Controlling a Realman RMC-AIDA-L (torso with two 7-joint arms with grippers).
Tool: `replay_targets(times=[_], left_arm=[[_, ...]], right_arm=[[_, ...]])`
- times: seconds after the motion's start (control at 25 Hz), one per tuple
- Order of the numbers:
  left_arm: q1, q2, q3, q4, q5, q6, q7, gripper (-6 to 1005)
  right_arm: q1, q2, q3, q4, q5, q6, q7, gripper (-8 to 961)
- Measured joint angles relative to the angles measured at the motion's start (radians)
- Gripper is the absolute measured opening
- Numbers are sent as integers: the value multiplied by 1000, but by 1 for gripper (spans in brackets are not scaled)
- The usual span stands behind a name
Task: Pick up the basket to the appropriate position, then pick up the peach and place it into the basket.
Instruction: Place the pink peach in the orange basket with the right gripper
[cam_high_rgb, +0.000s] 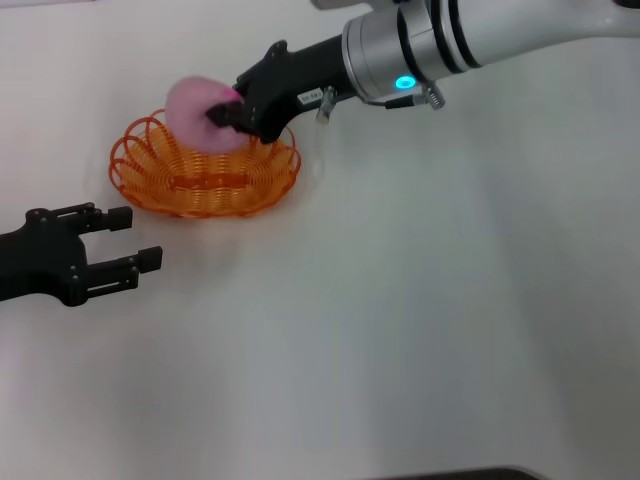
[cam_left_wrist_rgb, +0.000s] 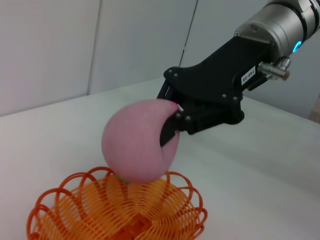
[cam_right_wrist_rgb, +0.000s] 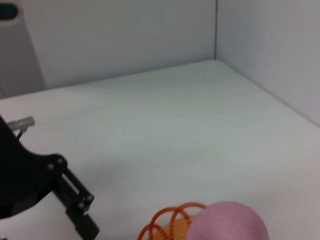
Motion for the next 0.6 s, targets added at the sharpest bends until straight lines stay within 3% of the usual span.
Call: replay_targets(times=[0.16, 0.6], left_arm=[[2, -4, 2, 0, 0, -7, 0, 690], [2, -5, 4, -1, 0, -11, 0, 691]], right_arm=[[7, 0, -38, 0, 0, 5, 15, 72], [13, 0, -43, -2, 2, 8, 17, 425]])
